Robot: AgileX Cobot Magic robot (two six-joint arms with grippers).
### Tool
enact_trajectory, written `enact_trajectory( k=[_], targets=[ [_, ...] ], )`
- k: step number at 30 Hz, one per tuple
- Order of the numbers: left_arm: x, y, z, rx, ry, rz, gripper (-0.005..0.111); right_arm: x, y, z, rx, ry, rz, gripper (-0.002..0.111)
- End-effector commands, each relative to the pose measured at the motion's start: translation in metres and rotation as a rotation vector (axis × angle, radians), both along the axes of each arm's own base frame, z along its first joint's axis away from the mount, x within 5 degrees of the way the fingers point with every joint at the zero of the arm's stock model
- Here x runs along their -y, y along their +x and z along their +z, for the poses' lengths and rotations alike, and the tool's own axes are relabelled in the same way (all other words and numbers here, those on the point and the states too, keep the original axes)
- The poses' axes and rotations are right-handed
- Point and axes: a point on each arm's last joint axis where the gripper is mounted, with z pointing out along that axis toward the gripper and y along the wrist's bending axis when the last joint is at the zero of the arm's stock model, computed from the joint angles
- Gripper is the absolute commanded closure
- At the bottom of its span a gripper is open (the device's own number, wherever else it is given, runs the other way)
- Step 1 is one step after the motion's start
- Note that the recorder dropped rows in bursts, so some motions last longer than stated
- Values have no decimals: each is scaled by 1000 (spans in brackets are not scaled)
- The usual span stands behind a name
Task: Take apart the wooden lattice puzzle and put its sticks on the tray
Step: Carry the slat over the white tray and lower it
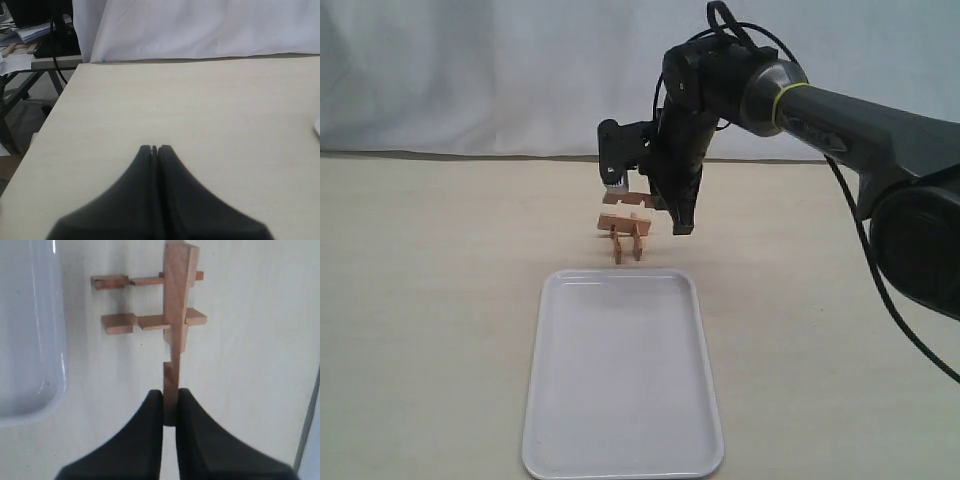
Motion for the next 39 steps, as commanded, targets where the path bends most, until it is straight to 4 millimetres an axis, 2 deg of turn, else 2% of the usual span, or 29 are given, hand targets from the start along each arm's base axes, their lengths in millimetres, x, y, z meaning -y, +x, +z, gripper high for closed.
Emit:
enact_trajectory(
  k=[1, 6, 11, 16, 23, 29, 35, 39],
  targets=[
    [0, 0, 1, 16, -1, -1, 107, -14, -14, 16, -49, 36, -80, 104],
    [0, 0, 1, 16, -1, -1, 107, -25, -32, 9, -95, 34, -87, 104],
    [0, 0, 1, 16, -1, -1, 107, -39, -61, -4, -116, -8, -44, 104],
    [0, 0, 1, 16, -1, -1, 107, -59, -88, -12, -7, -105, -41, 104],
    [0, 0, 1, 16, -1, -1, 107, -87, -108, -29, 92, -134, -90, 104],
    [0, 0, 1, 16, -1, -1, 107, -104, -117, -30, 261, -156, -155, 104],
    [0, 0, 1, 16, -1, -1, 107, -103, -116, -32, 266, -137, -216, 104],
    [0, 0, 1, 16, -1, -1, 107, -104, -116, -46, 238, -155, -215, 104]
  ],
)
